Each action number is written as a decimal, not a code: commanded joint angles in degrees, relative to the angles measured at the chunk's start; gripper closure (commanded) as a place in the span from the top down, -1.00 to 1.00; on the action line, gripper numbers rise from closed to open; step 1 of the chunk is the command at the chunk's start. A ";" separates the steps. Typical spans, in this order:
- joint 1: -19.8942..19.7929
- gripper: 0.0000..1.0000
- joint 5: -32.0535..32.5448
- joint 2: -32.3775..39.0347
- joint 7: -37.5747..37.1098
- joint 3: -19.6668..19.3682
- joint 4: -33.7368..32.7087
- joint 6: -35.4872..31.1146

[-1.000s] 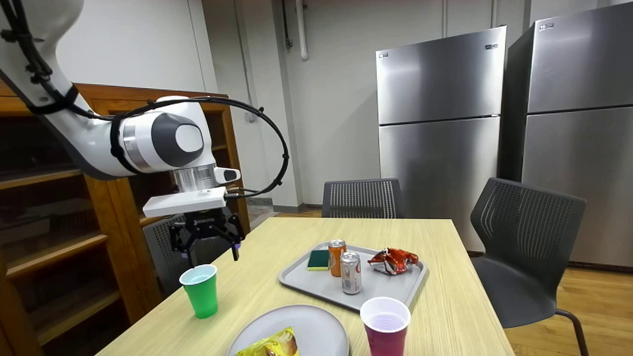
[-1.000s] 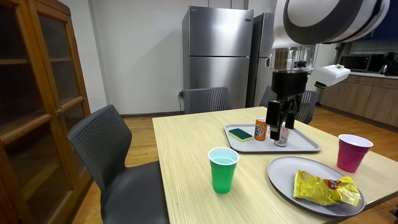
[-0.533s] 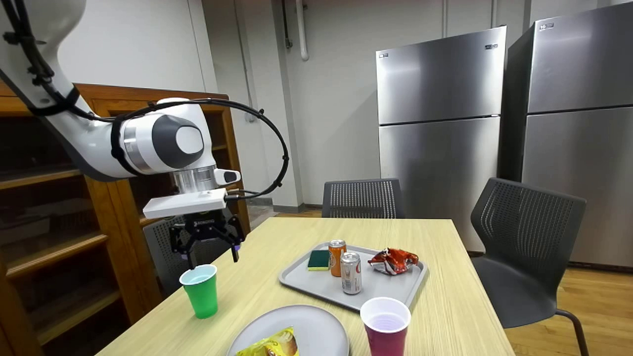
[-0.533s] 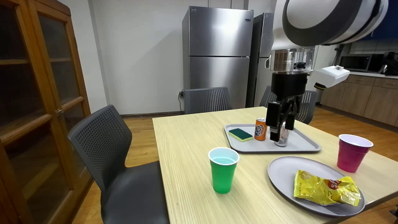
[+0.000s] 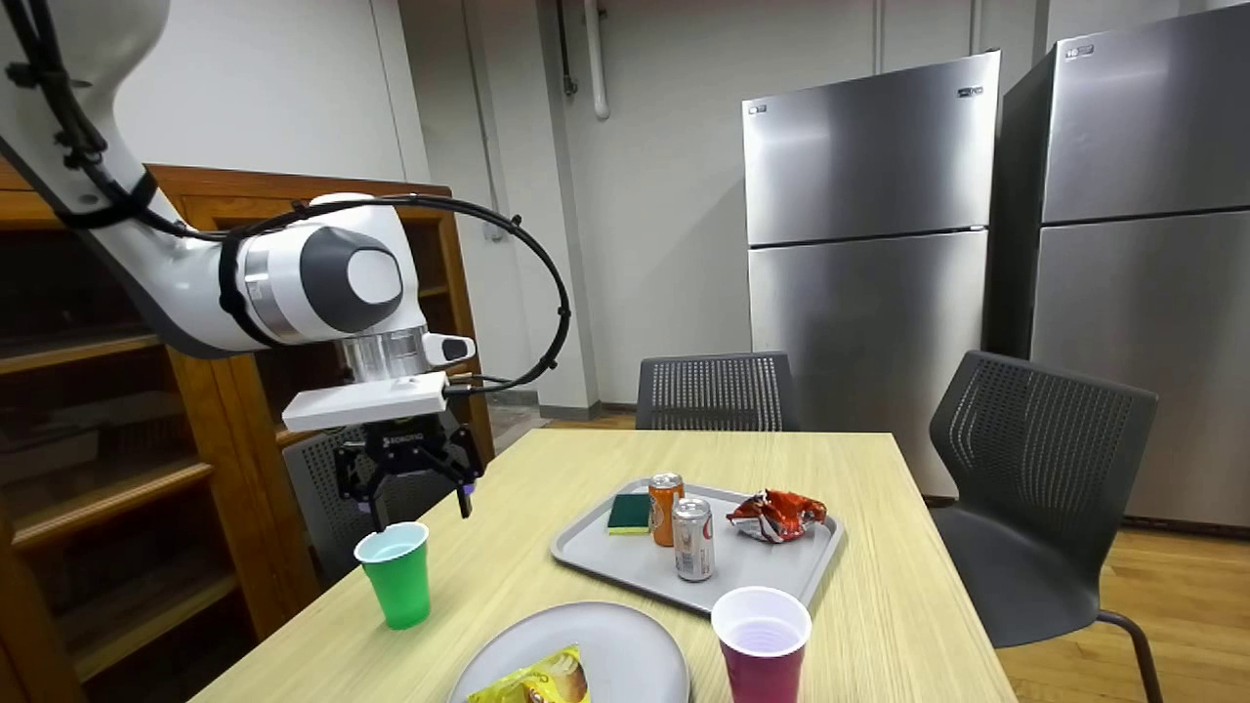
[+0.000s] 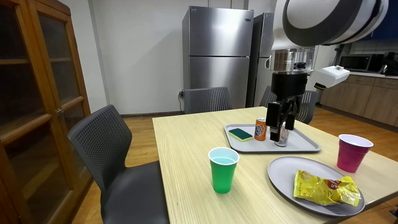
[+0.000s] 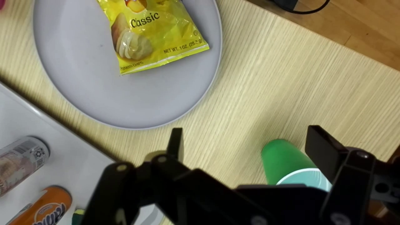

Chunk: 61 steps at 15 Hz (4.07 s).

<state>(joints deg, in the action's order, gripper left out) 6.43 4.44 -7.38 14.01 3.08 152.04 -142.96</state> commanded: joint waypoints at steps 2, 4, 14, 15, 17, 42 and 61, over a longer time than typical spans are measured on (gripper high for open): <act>-0.67 1.00 -1.17 -1.43 4.52 -1.08 1.40 0.03; -1.18 1.00 -1.08 -2.30 7.05 -2.26 2.41 -0.20; -6.41 1.00 6.16 -4.35 15.41 -8.13 7.19 -2.11; -7.14 1.00 7.61 -4.16 14.94 -8.48 7.74 -2.94; -8.66 1.00 10.60 -3.34 13.32 -9.00 8.87 -6.03; -12.64 1.00 27.64 14.82 8.44 -14.78 7.28 -20.90; -10.91 1.00 42.76 19.84 -3.94 -17.45 7.31 -25.73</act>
<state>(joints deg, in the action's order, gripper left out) -4.96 45.87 12.30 12.86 -14.42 159.35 -167.08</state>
